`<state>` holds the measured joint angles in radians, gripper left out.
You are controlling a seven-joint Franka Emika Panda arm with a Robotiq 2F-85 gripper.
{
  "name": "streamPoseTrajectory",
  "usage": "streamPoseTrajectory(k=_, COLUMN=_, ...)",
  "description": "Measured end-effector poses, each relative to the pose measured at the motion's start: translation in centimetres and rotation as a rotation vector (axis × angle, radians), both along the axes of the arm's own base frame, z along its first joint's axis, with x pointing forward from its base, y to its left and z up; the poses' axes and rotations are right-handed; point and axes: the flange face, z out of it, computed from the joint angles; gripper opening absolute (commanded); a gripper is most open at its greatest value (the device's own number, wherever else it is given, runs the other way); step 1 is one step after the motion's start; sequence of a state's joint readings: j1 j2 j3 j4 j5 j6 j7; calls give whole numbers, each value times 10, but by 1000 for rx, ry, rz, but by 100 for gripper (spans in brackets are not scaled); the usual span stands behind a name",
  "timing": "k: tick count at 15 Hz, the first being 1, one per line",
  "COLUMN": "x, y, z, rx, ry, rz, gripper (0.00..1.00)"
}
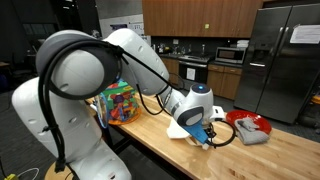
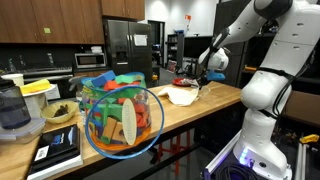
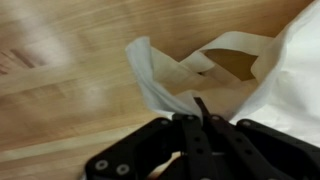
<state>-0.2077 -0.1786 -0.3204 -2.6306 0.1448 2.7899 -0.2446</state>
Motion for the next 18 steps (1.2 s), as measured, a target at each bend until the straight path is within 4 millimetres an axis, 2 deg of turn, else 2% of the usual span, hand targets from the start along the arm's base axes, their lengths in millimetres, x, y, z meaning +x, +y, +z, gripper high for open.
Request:
streamPoseTrajectory(k=4, x=-34, y=-52, z=-14, rx=4, ry=-2, rz=-88, gripper=1)
streamPoseTrajectory(k=6, x=-47, y=-66, z=-23, rx=9, ry=19, rz=-89, gripper=1)
streamPoseTrajectory(k=8, x=-53, y=-69, z=-31, rx=18, ry=46, rz=-65, gripper=1)
streamPoseTrajectory(k=10, x=-52, y=-64, z=-37, rx=25, ry=67, rz=-26, gripper=1)
streamPoseTrajectory(k=13, x=-39, y=-45, z=-41, rx=19, ry=82, rz=53, gripper=1)
streamPoseTrajectory(k=18, x=3, y=17, z=-38, rx=-40, ry=89, rz=237, gripper=1)
